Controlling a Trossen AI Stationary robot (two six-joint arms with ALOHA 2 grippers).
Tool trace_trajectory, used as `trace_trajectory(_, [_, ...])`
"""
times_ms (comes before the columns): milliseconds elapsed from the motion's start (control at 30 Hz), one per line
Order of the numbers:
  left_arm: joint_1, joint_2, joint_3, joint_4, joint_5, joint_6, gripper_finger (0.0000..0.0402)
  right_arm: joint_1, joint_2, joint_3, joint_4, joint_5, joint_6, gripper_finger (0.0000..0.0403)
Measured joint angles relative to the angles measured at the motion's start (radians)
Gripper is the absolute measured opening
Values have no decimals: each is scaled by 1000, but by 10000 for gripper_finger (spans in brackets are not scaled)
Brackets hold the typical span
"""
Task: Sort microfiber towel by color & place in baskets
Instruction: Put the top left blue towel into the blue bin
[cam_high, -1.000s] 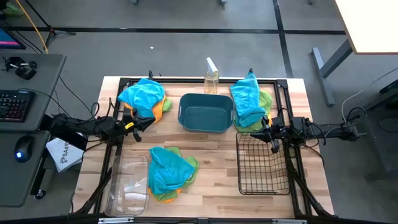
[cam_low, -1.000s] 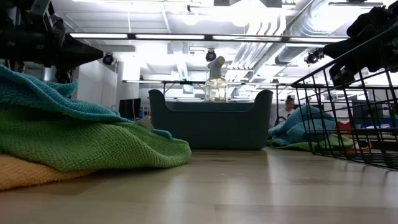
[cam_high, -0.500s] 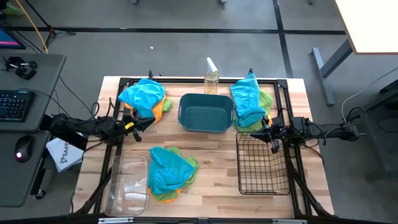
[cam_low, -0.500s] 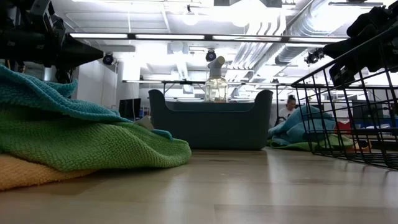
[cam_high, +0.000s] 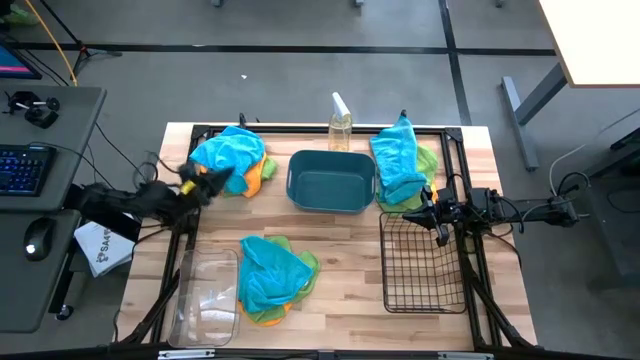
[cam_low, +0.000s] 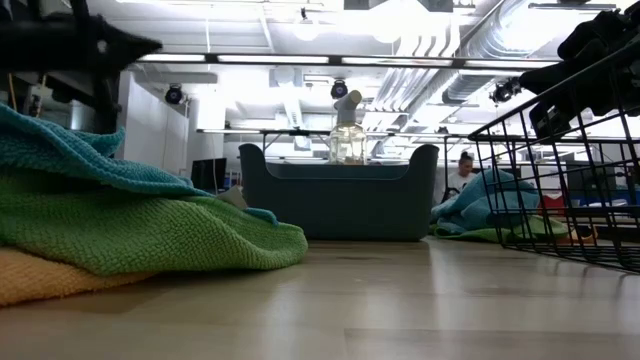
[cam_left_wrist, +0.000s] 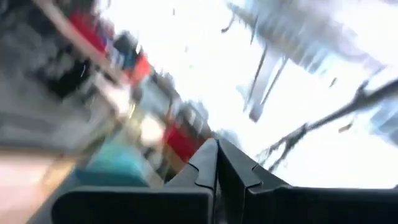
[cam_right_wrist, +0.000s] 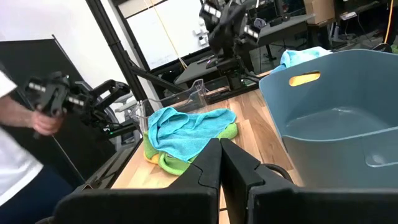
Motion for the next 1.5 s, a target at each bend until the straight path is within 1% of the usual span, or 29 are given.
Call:
trace_trajectory(33, [15, 27, 11, 67, 1, 28, 1, 0, 0, 0, 0, 0, 0, 0])
trace_trajectory(100, [41, 90, 71, 100, 6, 72, 4, 0, 0, 0, 0, 0, 0, 0])
trace_trajectory(167, [62, 160, 170, 25, -4, 120, 12, 0, 0, 0, 0, 0, 0, 0])
trace_trajectory(200, [74, 192, 232, -59, -17, 144, 18, 0, 0, 0, 0, 0, 0, 0])
trace_trajectory(267, [108, 249, 381, -310, -61, 157, 32, 0, 0, 0, 0, 0, 0, 0])
trace_trajectory(333, [160, 313, 562, -646, -86, 107, 48, 0, 0, 0, 0, 0, 0, 0])
trace_trajectory(400, [229, 392, 733, -991, -82, 38, 65, 0, 0, 0, 0, 0, 0, 0])
trace_trajectory(467, [304, 479, 863, -1279, -51, -32, 81, 0, 0, 0, 0, 0, 0, 0])
trace_trajectory(533, [387, 563, 953, -1468, 12, -89, 101, 0, 0, 0, 0, 0, 0, 0])
trace_trajectory(600, [475, 639, 1007, -1576, 113, -85, 121, 0, 0, 0, 0, 0, 0, 0])
trace_trajectory(667, [563, 717, 1028, -1621, 231, -40, 142, 0, 0, 0, 0, 0, 0, 0])
trace_trajectory(733, [642, 795, 1029, -1630, 339, 27, 162, 0, 0, 0, 0, 0, 0, 0])
trace_trajectory(800, [708, 880, 1028, -1637, 395, 81, 179, 0, 0, 0, 0, 0, 0, 0])
trace_trajectory(933, [819, 1031, 1028, -1673, 406, 111, 202, 0, 0, 0, 0, 0, 0, 0])
trace_trajectory(1033, [892, 1128, 1028, -1708, 389, 138, 207, 0, 0, 0, 0, 0, 0, 0])
trace_trajectory(1133, [950, 1193, 1028, -1706, 375, 139, 207, 0, 0, 0, 0, 0, 0, 0])
trace_trajectory(1300, [1016, 1232, 1016, -1636, 388, 145, 207, 0, 0, 0, 0, 0, 0, 0])
trace_trajectory(1433, [1066, 1224, 934, -1545, 485, 145, 207, 0, 0, 0, 0, 0, 0, 0])
trace_trajectory(1500, [1083, 1224, 893, -1509, 513, 138, 207, 0, 0, 0, 0, 0, 0, 0])
